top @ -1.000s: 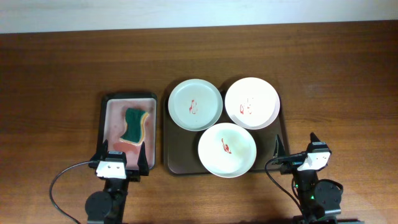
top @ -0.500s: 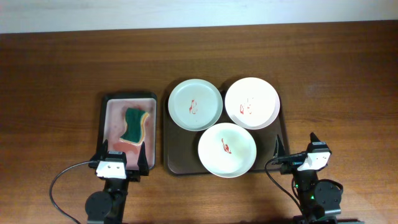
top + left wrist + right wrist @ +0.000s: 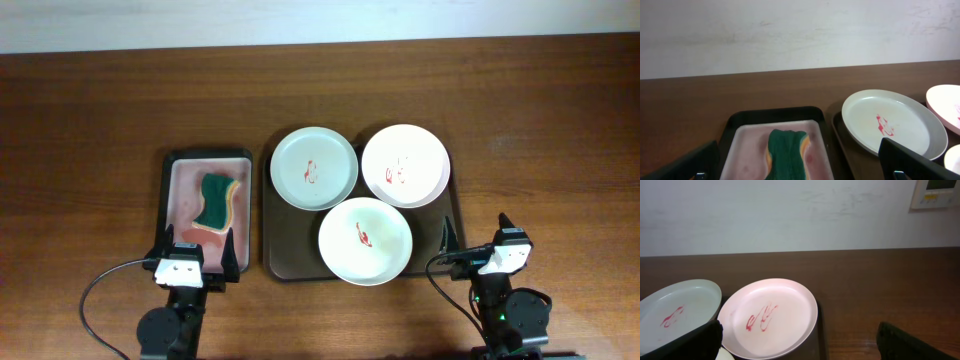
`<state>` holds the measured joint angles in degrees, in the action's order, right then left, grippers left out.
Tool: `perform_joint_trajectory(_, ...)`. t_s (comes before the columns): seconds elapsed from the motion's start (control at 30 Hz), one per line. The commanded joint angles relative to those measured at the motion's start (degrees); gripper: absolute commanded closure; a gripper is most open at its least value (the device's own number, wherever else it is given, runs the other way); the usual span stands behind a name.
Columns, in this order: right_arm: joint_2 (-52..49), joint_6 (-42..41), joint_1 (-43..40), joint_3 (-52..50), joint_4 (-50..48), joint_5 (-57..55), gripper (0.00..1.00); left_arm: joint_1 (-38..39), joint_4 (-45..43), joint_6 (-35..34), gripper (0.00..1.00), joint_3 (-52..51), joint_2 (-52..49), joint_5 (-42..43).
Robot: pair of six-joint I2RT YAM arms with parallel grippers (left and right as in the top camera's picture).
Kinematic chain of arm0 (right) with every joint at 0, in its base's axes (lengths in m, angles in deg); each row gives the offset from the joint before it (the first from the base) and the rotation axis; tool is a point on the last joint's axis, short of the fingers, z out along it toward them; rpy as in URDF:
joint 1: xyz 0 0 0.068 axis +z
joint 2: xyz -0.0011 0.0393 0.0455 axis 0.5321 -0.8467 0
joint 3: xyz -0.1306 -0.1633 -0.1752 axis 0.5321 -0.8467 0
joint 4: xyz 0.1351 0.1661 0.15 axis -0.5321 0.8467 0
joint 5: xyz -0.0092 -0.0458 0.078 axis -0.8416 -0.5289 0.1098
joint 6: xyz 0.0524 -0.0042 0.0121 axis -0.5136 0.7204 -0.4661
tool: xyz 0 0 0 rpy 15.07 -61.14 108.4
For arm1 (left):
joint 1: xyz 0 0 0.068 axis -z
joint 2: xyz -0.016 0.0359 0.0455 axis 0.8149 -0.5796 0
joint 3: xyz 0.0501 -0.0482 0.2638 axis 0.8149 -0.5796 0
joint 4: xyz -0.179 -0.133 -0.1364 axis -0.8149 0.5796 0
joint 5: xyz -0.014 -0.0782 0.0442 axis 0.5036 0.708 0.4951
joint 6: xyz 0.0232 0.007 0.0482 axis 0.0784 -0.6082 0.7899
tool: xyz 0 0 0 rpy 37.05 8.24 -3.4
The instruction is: Clean dirty plates on tray and stack at the side
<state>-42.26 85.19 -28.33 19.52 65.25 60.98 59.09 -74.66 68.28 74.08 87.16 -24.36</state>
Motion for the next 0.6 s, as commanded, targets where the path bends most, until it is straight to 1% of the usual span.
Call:
perform_joint_trajectory(0.0,0.5,0.3,0.3,-0.4,0.2,2.2,0.01,-0.3,-0.1,1.1,0.01,-0.3,0.3,1.0)
perform_joint_trajectory(0.03,0.5,0.2,0.3,-0.3,0.1,3.5,0.01,-0.3,0.0,1.0,0.01,-0.3,0.3,1.1)
perform_joint_trajectory(0.13,0.2,-4.3,0.3,-0.3,0.1,3.8,0.01,-0.3,0.4,0.8,0.01,0.3,0.3,3.5)
perform_joint_trajectory(0.17,-0.1,-6.0,0.3,0.3,1.0,3.8,0.01,-0.3,1.3,0.2,0.01,0.9,0.3,3.4)
perform_joint_trajectory(0.3,-2.5,-6.2,0.3,4.9,7.6,3.8,0.01,-0.3,6.7,0.2,0.01,4.1,-1.5,3.4)
perform_joint_trajectory(0.43,-10.4,-6.2,0.3,13.8,15.0,4.5,0.01,-0.3,9.5,0.2,0.01,9.3,-9.0,2.9)
perform_joint_trajectory(0.53,-18.6,-6.2,0.3,20.5,19.9,7.3,0.01,-0.3,9.8,0.2,0.01,14.3,-18.1,3.0)
perform_joint_trajectory(0.57,-22.2,-6.2,0.3,23.3,22.0,8.5,0.01,-0.3,10.6,0.2,0.01,16.9,-22.6,3.0)
